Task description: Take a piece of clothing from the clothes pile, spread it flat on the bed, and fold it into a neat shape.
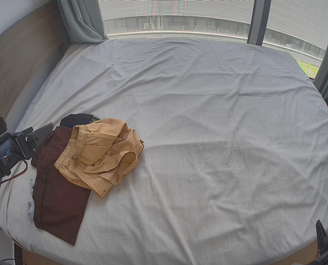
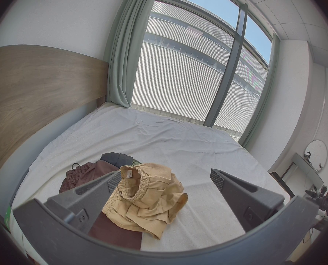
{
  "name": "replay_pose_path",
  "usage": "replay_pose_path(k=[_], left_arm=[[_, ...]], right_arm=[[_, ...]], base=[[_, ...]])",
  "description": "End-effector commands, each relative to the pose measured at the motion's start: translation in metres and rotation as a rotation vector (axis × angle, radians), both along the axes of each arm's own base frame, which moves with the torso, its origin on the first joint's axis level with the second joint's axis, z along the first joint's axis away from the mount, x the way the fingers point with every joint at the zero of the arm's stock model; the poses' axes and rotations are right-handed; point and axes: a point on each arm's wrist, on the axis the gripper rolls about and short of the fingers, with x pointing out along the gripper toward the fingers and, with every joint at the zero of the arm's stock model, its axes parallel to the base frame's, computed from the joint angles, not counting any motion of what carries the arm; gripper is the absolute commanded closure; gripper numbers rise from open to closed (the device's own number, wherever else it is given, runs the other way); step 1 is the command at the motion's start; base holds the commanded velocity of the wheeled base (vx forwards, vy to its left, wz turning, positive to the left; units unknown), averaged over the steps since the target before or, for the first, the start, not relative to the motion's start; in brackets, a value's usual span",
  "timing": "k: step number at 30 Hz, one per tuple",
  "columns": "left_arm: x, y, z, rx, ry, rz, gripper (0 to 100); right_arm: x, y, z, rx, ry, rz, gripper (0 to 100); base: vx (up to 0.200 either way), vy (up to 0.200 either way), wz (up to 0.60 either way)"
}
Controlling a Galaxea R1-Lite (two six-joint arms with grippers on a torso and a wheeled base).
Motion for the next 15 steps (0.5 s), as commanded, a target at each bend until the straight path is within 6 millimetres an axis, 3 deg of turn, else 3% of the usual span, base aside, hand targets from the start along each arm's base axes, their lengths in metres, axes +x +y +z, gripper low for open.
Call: replay_pose_path(k=[1, 6, 15], left_arm=[[0.019, 0.007, -0.015, -0.002, 0.055, 0.015, 0], [0.039, 0.019, -0.029, 0.107, 0.030, 0.041, 0], [0.066, 0.028, -0.037, 0.104, 0.020, -0.006, 0]], right_arm=[[0.000, 0.000, -0.005, 0.000, 0.000, 0.003, 0], [0.000, 0.000, -0.005, 0.000, 0.000, 0.002, 0], [0.000, 0.000, -0.005, 0.002, 0.000, 0.002, 0]], base=[[0.000, 0.000, 0.00], [0.000, 0.000, 0.00], [0.000, 0.000, 0.00]])
